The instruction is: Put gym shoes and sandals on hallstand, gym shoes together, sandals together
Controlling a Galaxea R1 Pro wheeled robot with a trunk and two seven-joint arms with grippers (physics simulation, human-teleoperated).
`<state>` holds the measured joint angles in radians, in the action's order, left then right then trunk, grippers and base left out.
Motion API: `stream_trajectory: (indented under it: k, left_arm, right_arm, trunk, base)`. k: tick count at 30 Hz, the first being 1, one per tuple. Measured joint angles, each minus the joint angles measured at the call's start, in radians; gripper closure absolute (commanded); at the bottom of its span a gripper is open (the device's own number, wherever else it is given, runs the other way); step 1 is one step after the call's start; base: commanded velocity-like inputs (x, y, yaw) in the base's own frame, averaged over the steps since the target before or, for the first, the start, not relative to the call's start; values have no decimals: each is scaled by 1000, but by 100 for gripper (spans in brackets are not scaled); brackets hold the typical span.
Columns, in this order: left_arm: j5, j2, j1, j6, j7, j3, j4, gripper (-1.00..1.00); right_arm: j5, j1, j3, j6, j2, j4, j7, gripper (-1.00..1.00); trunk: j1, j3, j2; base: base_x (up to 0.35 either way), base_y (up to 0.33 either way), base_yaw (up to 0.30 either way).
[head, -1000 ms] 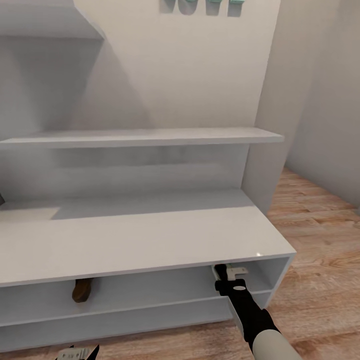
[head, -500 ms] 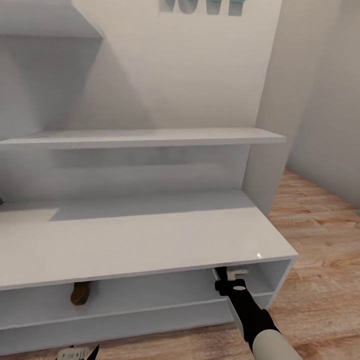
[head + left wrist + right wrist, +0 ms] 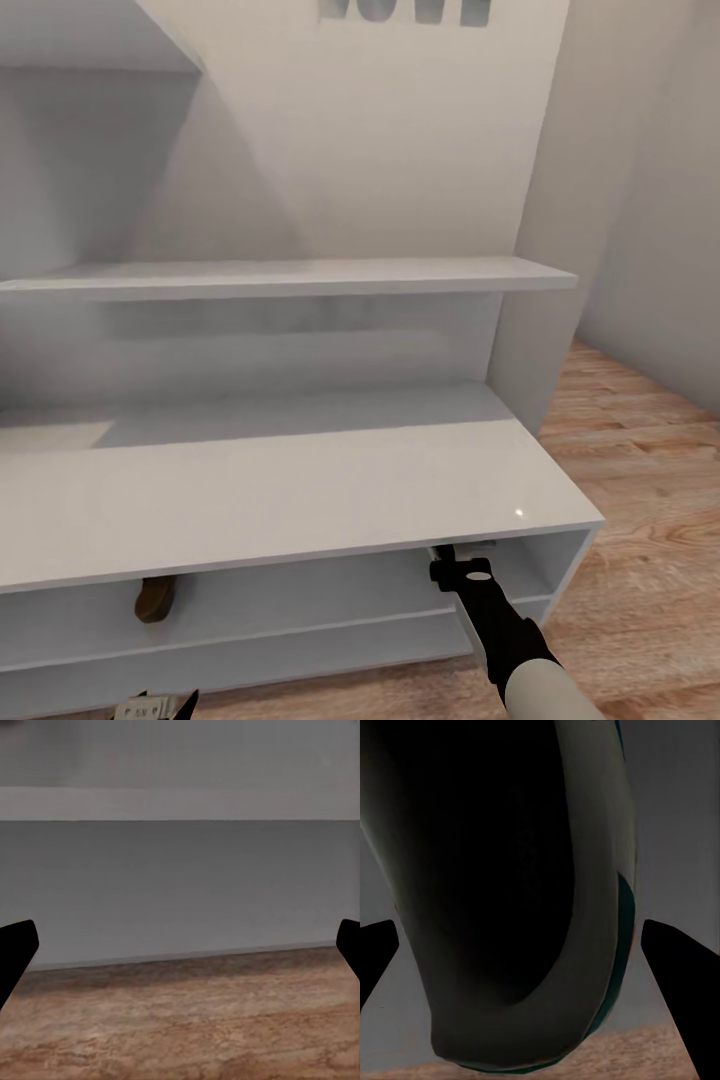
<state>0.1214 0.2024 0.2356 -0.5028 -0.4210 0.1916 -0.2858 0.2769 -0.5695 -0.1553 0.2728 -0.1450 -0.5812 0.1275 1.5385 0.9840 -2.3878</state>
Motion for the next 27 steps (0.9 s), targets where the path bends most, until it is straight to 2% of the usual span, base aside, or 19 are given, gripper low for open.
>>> stream_trajectory:
  k: [6,7,19,27]
  left_arm:
    - [0,0,0,0,0,0,1,-100]
    - [0,0,0,0,0,0,1,-100]
    - [0,0,0,0,0,0,1,-100]
    - [0,1,0,0,0,0,1,-100]
  right_arm:
    - [0,0,1,0,0,-1,-1,100]
    - [0,0,1,0,0,-1,-1,-100]
    - [2,1,-1,0,1,18,-1,-100]
    - [2,1,-1,0,1,19,-1,-100]
  trunk:
    - [0,0,0]
    - [0,0,0]
    - [0,0,0]
    - [1,0,0]
  base:
    - [9,0,0]
    - [3,0,0]
    - [-12,0,0]
    - [-290,0,0]
